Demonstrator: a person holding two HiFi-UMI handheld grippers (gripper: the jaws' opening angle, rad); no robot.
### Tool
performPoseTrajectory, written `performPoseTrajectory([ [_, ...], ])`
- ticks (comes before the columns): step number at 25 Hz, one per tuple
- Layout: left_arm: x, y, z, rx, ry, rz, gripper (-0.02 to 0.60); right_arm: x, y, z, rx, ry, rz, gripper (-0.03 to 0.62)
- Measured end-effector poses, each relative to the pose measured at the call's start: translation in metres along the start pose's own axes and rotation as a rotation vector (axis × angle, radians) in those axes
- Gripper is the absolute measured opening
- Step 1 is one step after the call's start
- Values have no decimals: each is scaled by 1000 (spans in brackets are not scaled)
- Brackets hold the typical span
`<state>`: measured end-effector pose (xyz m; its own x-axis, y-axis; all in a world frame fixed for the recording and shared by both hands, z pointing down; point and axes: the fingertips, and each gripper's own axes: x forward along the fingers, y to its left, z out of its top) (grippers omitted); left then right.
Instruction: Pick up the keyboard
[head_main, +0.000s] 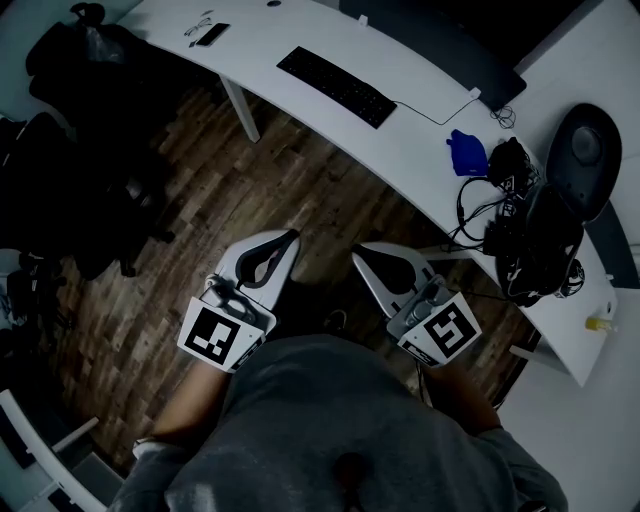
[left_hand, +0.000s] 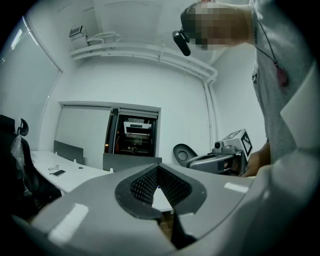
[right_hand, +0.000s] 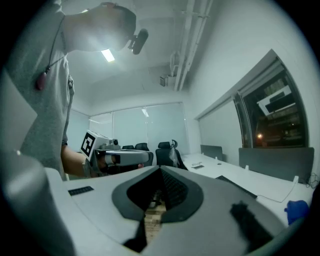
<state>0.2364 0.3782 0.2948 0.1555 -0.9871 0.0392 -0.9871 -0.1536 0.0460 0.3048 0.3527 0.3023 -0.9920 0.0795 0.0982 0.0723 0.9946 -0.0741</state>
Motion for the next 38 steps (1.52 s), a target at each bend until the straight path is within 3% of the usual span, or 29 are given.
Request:
performPoseTrajectory([
  [6, 20, 62, -7, -6, 13, -69, 8, 57, -27, -1, 6, 10, -25, 6],
  [10, 25, 108, -8, -51, 45, -102, 8, 106, -41, 6, -8, -13, -42, 6],
  [13, 26, 146, -8, -22, 34, -115, 8, 141, -52, 16, -14, -48, -61, 6],
  [16, 31, 173, -8, -25, 37, -125, 8, 167, -61, 14, -4, -1, -72, 6],
  [25, 52, 223, -16, -61, 89, -167, 7, 213, -93, 14, 7, 32, -132, 6],
  [38, 156, 273, -25, -56, 135, -224, 8, 244, -207, 7, 47, 52, -158, 6],
])
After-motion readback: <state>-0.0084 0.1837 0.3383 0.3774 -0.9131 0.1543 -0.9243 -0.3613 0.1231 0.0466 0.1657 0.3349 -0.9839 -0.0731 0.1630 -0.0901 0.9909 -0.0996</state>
